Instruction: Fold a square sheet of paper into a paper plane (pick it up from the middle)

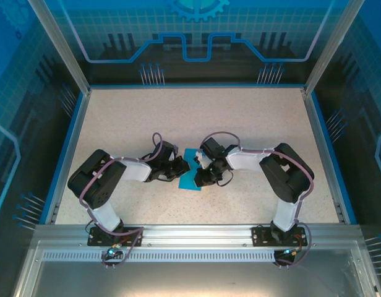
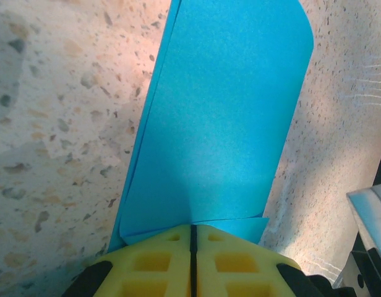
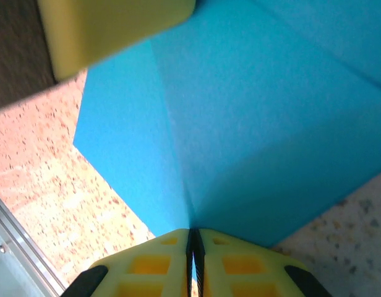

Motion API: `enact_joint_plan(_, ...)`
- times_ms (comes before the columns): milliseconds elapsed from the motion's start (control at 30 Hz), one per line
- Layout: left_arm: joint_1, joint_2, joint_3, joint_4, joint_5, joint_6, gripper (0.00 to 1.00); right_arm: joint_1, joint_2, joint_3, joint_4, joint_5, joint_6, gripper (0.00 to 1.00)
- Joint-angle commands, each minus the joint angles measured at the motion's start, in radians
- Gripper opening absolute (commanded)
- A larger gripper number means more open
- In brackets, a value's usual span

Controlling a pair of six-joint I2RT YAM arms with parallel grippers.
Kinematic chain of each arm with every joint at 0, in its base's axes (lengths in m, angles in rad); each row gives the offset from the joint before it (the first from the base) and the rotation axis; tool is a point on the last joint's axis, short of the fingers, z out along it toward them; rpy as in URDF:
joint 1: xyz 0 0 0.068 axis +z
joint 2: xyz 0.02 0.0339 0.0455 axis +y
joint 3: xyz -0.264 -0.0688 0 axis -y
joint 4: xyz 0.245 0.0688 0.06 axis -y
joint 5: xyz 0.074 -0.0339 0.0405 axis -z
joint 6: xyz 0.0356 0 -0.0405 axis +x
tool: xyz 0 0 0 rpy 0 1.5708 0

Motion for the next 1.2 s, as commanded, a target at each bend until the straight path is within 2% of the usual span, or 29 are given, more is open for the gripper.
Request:
enact_joint_plan(0, 0.006, 0.042, -0.004, -0.082, -0.068, -0.002, 0.11, 0.009, -0.020, -0.055, -0.179, -0.009, -0.032, 0.14)
enact_joint_plan(233, 0.006, 0.041, -0.001, -0.080, -0.063, -0.003, 0.12, 0.014, -0.116, 0.005, -0.158, 0.000, -0.004, 0.15)
enact_joint_plan(567, 0.006, 0.046, -0.005, -0.072, -0.062, -0.011, 0.12, 0.027, 0.048, 0.117, -0.099, 0.018, 0.034, 0.14)
enact_joint_plan(833, 0.005, 0.045, -0.005, -0.074, -0.063, -0.013, 0.12, 0.026, 0.040, 0.021, -0.119, -0.001, 0.013, 0.14)
enact_joint_plan(1033, 0.005, 0.048, 0.001, -0.078, -0.062, -0.010, 0.12, 0.027, -0.034, -0.061, -0.174, -0.007, -0.023, 0.14)
enact_joint_plan(1167, 0.005, 0.042, 0.007, -0.078, -0.056, -0.011, 0.12, 0.021, -0.101, -0.038, -0.182, 0.004, -0.027, 0.14)
